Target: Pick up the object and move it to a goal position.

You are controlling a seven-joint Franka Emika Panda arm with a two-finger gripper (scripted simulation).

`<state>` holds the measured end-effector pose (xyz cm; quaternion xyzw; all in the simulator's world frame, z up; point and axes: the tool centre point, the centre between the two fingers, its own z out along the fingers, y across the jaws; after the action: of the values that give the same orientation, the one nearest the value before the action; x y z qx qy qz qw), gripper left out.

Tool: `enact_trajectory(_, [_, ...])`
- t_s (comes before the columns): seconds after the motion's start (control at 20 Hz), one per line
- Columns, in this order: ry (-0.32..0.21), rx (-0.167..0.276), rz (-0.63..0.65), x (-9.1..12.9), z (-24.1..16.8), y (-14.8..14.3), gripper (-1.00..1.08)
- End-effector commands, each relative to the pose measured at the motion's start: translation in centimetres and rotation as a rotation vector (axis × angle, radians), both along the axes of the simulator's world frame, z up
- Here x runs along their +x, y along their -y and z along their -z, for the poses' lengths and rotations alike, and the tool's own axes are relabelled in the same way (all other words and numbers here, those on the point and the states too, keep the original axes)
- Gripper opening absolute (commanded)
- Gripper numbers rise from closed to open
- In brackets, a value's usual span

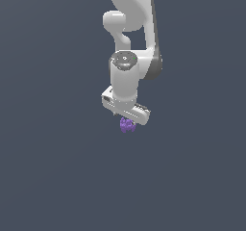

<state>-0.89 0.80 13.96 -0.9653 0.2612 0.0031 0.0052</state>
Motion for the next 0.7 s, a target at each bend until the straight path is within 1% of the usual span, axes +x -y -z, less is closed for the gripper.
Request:
enact_trajectory(0.0, [-0.001, -0.001, 0.067, -0.2, 0.3, -0.2, 1.0])
enact_trajectory(0.65, [-0.004, -0.005, 0.407, -1.1, 1.6, -0.9, 1.0])
